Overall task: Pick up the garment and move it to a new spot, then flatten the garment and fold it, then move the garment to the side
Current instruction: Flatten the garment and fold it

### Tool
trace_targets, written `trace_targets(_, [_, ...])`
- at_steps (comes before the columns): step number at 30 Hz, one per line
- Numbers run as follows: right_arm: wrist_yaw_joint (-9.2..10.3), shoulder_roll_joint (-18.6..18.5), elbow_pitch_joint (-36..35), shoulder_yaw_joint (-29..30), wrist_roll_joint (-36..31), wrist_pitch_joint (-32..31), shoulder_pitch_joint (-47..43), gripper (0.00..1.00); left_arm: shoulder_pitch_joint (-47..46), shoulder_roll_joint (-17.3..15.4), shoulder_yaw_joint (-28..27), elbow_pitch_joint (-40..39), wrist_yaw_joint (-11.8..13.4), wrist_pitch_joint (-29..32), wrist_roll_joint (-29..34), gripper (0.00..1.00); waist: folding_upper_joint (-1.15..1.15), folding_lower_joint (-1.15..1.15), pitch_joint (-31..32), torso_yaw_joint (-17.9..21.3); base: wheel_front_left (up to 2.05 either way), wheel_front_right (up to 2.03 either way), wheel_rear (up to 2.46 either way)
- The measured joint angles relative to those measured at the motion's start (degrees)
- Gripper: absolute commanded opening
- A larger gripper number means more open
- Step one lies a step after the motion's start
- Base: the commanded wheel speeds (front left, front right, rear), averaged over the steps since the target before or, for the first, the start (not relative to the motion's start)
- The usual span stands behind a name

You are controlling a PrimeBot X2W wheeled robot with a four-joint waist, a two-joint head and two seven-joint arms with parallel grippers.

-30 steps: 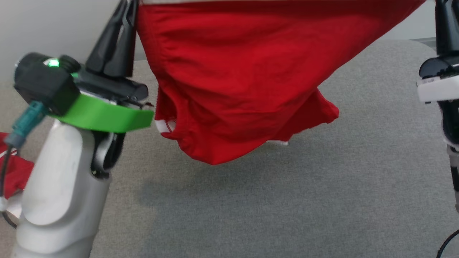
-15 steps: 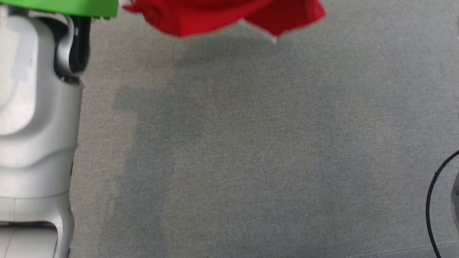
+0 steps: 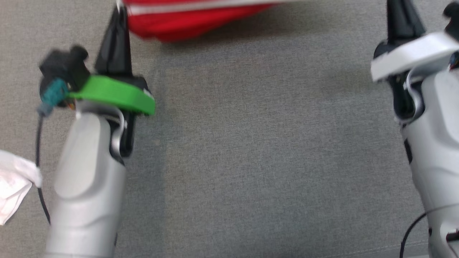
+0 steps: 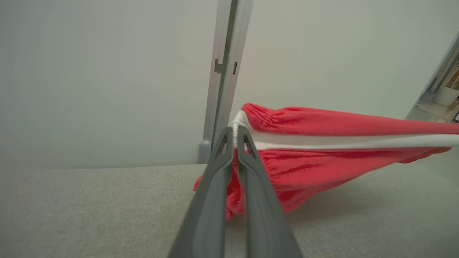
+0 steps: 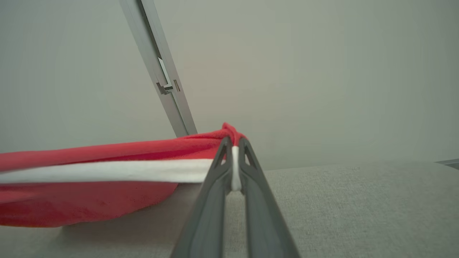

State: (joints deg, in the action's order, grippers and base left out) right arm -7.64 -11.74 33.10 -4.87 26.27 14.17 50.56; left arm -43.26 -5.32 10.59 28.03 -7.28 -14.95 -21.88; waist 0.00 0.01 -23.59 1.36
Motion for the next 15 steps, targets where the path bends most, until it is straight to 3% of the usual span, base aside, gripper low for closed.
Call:
trace_targets(8, [-0.19, 1.16, 3.55, -2.08, 6.22, 0.51, -17.89, 0.0, 19.93, 3.03, -1.68, 1.43, -0.36, 0.01, -1.66, 0.0, 0.0, -0.01, 4.2, 0.75, 0.0, 0.0, 0.0])
trace_targets(15, [-0.25, 1.52, -0.37, -0.63, 11.68, 0.55, -29.2, 0.0, 30.99, 3.26, 0.04, -1.0, -0.6, 0.03, -5.34, 0.0, 0.0, -0.01, 8.97, 0.54, 0.0, 0.0, 0.0])
